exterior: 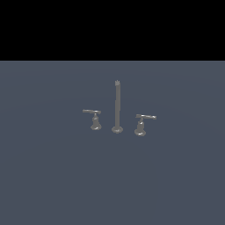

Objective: Turn on the faucet by rotating a designated handle.

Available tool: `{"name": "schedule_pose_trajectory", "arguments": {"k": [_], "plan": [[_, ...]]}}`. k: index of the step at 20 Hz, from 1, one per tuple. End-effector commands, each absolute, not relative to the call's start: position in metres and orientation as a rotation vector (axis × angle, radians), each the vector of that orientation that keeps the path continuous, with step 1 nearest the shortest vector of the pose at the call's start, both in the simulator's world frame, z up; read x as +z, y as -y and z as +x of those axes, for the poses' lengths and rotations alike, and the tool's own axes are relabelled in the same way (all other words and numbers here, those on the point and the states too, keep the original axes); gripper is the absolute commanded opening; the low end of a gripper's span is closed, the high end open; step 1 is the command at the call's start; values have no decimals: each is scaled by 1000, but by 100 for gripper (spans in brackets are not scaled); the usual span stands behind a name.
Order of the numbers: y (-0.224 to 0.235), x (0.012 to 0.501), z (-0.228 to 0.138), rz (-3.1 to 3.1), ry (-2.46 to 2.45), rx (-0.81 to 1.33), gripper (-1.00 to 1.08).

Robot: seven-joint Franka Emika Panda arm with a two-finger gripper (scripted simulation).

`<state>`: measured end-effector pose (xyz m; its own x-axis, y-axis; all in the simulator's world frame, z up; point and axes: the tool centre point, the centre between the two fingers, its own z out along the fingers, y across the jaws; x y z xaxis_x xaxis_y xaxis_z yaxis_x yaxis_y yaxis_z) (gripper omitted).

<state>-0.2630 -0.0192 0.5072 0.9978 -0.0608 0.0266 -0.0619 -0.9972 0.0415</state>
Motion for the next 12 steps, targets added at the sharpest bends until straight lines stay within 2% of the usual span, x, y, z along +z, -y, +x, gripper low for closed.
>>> {"name": "schedule_pose_trajectory", "arguments": {"k": [1, 12], "plan": [[19, 507, -263, 3098, 95, 39, -100], [14, 488, -249, 3093, 216, 38, -100]]}}
